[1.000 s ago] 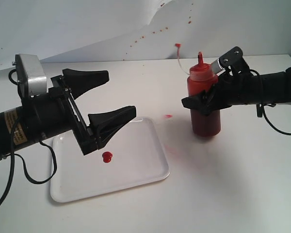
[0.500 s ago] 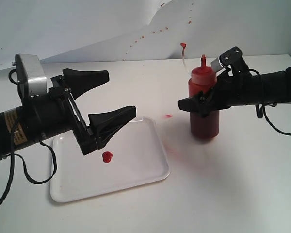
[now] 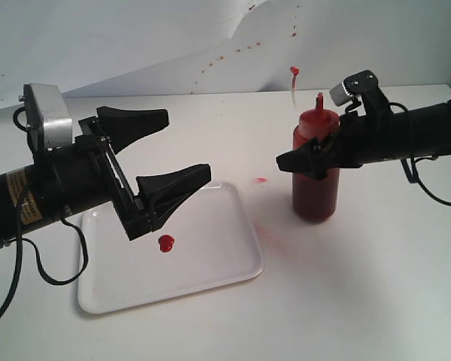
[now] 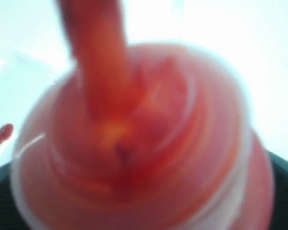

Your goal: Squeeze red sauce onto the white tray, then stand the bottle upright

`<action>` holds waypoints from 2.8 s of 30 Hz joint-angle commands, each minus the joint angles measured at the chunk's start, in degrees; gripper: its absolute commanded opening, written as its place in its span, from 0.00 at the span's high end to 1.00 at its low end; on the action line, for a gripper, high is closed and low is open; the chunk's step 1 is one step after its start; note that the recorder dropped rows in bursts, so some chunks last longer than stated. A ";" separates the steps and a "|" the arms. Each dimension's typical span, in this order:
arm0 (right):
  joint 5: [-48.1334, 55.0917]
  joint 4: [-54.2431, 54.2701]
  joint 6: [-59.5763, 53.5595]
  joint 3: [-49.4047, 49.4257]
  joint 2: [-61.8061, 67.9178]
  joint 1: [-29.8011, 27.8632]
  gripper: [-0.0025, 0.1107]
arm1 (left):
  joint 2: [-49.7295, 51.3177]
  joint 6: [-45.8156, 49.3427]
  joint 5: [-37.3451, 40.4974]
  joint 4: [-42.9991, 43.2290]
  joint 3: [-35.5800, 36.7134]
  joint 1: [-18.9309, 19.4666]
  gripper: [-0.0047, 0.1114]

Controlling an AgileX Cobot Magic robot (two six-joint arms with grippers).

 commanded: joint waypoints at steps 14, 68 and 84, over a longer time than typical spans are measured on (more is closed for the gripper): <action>3.84 -0.27 7.85 -0.31 -20.35 -0.39 0.17 | -0.41 0.07 -0.67 -0.18 -0.28 -0.39 0.06; -19.35 -20.45 32.28 38.39 -93.06 -0.39 0.98 | -70.22 -71.95 42.55 51.27 2.97 -0.39 0.95; -19.14 -21.97 32.74 39.37 -98.19 -0.39 0.98 | -75.90 -71.69 42.12 51.27 6.11 -0.39 0.95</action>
